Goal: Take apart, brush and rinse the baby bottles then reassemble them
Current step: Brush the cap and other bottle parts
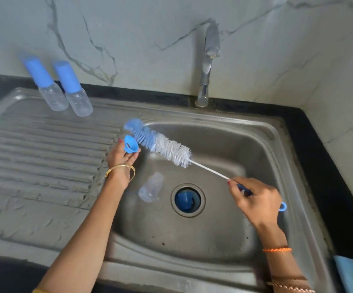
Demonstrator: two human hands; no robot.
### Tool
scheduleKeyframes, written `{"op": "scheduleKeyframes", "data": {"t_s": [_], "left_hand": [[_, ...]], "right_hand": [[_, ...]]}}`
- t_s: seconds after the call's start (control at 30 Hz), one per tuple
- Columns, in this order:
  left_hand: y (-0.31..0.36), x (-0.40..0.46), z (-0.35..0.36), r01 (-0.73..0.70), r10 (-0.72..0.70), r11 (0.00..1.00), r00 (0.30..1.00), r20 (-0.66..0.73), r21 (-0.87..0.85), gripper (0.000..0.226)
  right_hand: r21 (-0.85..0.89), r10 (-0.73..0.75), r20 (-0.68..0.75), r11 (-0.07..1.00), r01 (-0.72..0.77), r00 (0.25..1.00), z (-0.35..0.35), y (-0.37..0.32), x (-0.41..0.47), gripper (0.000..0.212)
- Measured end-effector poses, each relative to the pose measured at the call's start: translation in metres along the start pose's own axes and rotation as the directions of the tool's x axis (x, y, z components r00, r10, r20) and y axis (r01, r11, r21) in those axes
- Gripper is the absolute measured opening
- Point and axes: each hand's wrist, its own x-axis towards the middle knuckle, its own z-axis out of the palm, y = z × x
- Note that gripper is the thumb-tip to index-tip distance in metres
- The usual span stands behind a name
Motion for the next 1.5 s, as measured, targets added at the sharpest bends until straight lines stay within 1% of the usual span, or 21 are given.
{"op": "scheduleKeyframes", "data": {"t_s": [0.2, 0.33, 0.5, 0.57, 0.63, 0.7, 0.77, 0.87, 0.93, 1.07, 1.17, 1.2, 1.23, 1.27, 1.3, 1.33, 1.37, 1.4, 1.43, 1.47, 1.5], "left_hand": [[0.005, 0.012, 0.009, -0.037, 0.034, 0.996, 0.999, -0.042, -0.081, 0.018], [0.007, 0.01, 0.007, -0.065, 0.064, 0.998, 0.998, -0.026, -0.01, 0.021], [0.009, 0.006, 0.005, -0.172, 0.173, 0.982, 0.985, 0.005, 0.083, 0.018], [0.012, 0.007, 0.002, -0.22, 0.221, 0.969, 0.975, 0.001, 0.115, 0.02], [0.014, 0.01, -0.003, -0.269, 0.268, 0.949, 0.963, 0.028, 0.165, 0.026], [0.013, 0.014, -0.007, -0.313, 0.299, 0.918, 0.949, 0.096, 0.243, 0.032], [0.012, 0.015, -0.007, -0.361, 0.312, 0.877, 0.93, 0.194, 0.318, 0.035], [0.013, 0.016, -0.004, -0.368, 0.298, 0.871, 0.923, 0.244, 0.326, 0.035], [0.014, 0.017, -0.003, -0.339, 0.281, 0.895, 0.933, 0.223, 0.29, 0.033], [0.014, 0.018, -0.004, -0.317, 0.275, 0.913, 0.943, 0.186, 0.258, 0.029], [0.013, 0.02, -0.001, -0.319, 0.281, 0.917, 0.943, 0.179, 0.238, 0.028], [0.014, 0.021, -0.001, -0.322, 0.286, 0.918, 0.942, 0.175, 0.232, 0.028], [0.014, 0.022, -0.002, -0.323, 0.289, 0.918, 0.942, 0.171, 0.228, 0.03], [0.015, 0.022, -0.002, -0.327, 0.292, 0.918, 0.94, 0.175, 0.224, 0.032], [0.016, 0.023, -0.002, -0.331, 0.295, 0.918, 0.938, 0.183, 0.217, 0.034], [0.015, 0.024, -0.002, -0.335, 0.297, 0.919, 0.935, 0.191, 0.207, 0.035], [0.015, 0.025, -0.001, -0.34, 0.301, 0.918, 0.932, 0.2, 0.204, 0.036], [0.015, 0.025, 0.0, -0.347, 0.306, 0.915, 0.93, 0.205, 0.206, 0.036], [0.015, 0.025, -0.001, -0.351, 0.311, 0.913, 0.929, 0.201, 0.21, 0.036], [0.015, 0.024, -0.001, -0.35, 0.315, 0.914, 0.931, 0.185, 0.207, 0.036], [0.015, 0.024, -0.001, -0.345, 0.317, 0.918, 0.935, 0.16, 0.197, 0.036]], "right_hand": [[-0.039, -0.06, -0.025, 0.997, 0.059, 0.998, 0.0, 0.007, -0.001, 0.032], [-0.05, -0.108, 0.004, 0.993, 0.108, 0.994, -0.002, 0.008, -0.003, 0.035], [0.018, -0.083, -0.008, 0.996, 0.083, 0.997, -0.002, 0.004, -0.003, 0.029], [0.026, -0.137, 0.031, 0.99, 0.136, 0.99, -0.001, 0.001, -0.003, 0.027], [0.044, -0.152, 0.142, 0.988, 0.147, 0.978, -0.002, 0.004, -0.005, 0.032], [0.107, -0.025, 0.321, 0.994, -0.01, 0.947, -0.002, 0.008, -0.006, 0.036], [0.187, 0.097, 0.5, 0.958, -0.216, 0.861, 0.0, 0.011, -0.007, 0.025], [0.272, 0.152, 0.632, 0.875, -0.401, 0.76, 0.004, 0.014, -0.008, 0.02], [0.248, 0.165, 0.595, 0.893, -0.375, 0.787, 0.005, 0.011, -0.008, 0.011], [0.199, 0.086, 0.316, 0.968, -0.155, 0.945, 0.005, 0.006, -0.004, 0.01], [0.194, 0.033, 0.26, 0.977, -0.086, 0.965, 0.006, 0.003, -0.004, 0.028], [0.216, 0.073, 0.312, 0.965, -0.146, 0.947, 0.007, 0.002, -0.005, 0.025], [0.277, 0.14, 0.425, 0.921, -0.276, 0.894, 0.008, 0.002, -0.005, 0.024], [0.321, 0.203, 0.589, 0.83, -0.457, 0.782, 0.007, -0.003, -0.005, 0.028], [0.294, 0.234, 0.75, 0.721, -0.628, 0.619, 0.005, -0.006, -0.006, 0.033], [0.218, 0.252, 0.851, 0.63, -0.746, 0.461, 0.004, -0.008, -0.005, 0.034], [0.148, 0.271, 0.894, 0.573, -0.806, 0.357, 0.004, -0.007, -0.006, 0.033], [0.113, 0.289, 0.904, 0.551, -0.827, 0.316, 0.003, -0.008, -0.004, 0.028], [0.111, 0.297, 0.898, 0.561, -0.82, 0.325, 0.002, -0.009, -0.004, 0.019], [0.138, 0.306, 0.877, 0.577, -0.805, 0.371, 0.001, -0.012, -0.002, 0.01], [0.187, 0.315, 0.833, 0.613, -0.768, 0.454, 0.002, -0.012, -0.002, 0.014]]}}
